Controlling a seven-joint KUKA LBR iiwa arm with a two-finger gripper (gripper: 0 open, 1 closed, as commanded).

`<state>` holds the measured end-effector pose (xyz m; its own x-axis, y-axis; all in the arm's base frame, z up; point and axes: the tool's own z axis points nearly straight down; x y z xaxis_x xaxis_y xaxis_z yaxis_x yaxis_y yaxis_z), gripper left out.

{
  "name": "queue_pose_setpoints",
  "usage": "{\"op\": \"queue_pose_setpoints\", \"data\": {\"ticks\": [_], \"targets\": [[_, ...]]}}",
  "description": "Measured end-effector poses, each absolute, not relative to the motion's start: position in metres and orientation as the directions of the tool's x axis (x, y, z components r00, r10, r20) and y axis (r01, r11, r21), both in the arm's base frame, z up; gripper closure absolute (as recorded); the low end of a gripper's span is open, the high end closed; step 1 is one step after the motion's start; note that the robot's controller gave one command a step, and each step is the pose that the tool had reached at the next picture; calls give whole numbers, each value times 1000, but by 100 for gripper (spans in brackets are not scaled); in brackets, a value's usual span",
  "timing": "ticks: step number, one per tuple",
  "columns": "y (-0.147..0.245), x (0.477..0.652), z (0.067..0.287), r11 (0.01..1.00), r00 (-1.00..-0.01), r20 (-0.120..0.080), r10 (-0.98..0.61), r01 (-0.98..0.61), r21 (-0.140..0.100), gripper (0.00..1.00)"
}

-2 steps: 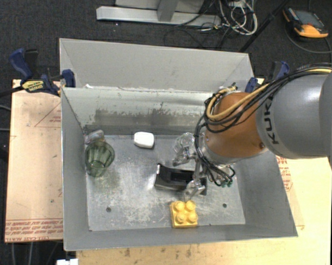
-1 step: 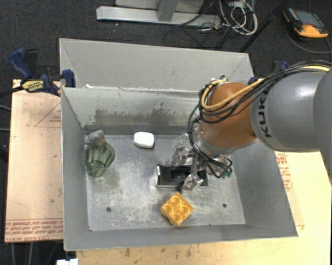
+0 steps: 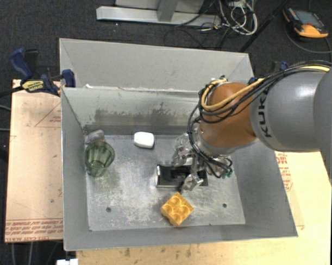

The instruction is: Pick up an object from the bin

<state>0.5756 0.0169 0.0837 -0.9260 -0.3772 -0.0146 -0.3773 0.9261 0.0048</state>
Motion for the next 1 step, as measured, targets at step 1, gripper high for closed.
{"op": "queue_pose_setpoints", "data": {"ticks": [1], "targets": [[-15, 572, 211, 735, -735, 2, -678, -678, 4, 100]]}}
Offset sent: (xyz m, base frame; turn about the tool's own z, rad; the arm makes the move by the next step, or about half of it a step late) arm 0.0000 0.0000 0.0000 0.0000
